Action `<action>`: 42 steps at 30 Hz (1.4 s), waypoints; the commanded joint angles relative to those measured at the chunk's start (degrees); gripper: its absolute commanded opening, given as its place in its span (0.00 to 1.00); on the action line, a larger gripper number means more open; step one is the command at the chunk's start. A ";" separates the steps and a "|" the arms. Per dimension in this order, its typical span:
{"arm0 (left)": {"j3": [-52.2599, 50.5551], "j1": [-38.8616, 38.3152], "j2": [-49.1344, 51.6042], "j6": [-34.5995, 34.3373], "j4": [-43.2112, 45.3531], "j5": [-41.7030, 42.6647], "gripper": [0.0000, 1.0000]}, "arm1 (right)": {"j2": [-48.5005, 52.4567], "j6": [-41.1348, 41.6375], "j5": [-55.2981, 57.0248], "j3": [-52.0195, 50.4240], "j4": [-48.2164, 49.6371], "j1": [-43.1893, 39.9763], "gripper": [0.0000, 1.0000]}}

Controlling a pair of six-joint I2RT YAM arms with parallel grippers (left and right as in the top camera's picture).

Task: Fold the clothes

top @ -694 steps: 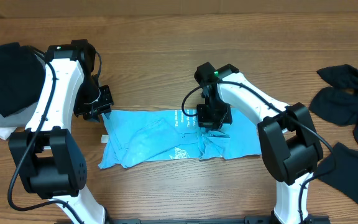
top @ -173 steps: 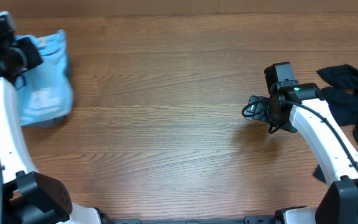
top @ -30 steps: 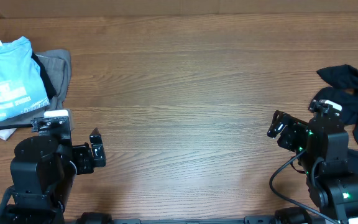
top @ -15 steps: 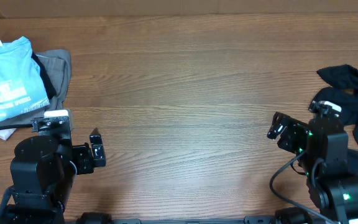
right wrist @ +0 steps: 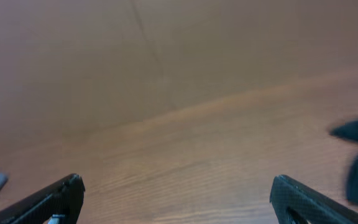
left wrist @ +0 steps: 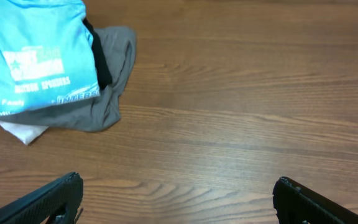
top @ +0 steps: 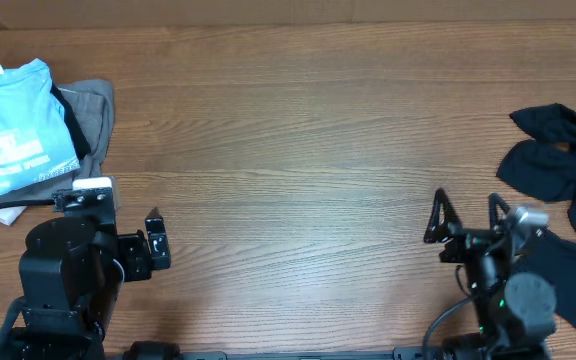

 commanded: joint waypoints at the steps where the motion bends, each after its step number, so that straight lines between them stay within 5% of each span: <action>1: -0.13 -0.39 0.04 0.85 -0.04 -0.92 1.00 | -6.03 -3.78 -2.82 -6.78 6.23 -0.07 1.00; 9: -0.13 -0.39 0.04 0.85 -0.02 -0.92 1.00 | -10.34 -6.36 -4.11 -17.46 20.85 -1.70 1.00; 14: -0.13 -0.39 0.04 0.85 -0.02 -0.92 1.00 | -10.34 -7.98 -5.27 -18.60 12.26 -2.23 1.00; 42: -0.13 -0.39 0.04 0.85 -0.02 -0.92 1.00 | -10.34 -8.00 -5.20 -18.60 12.26 -2.23 1.00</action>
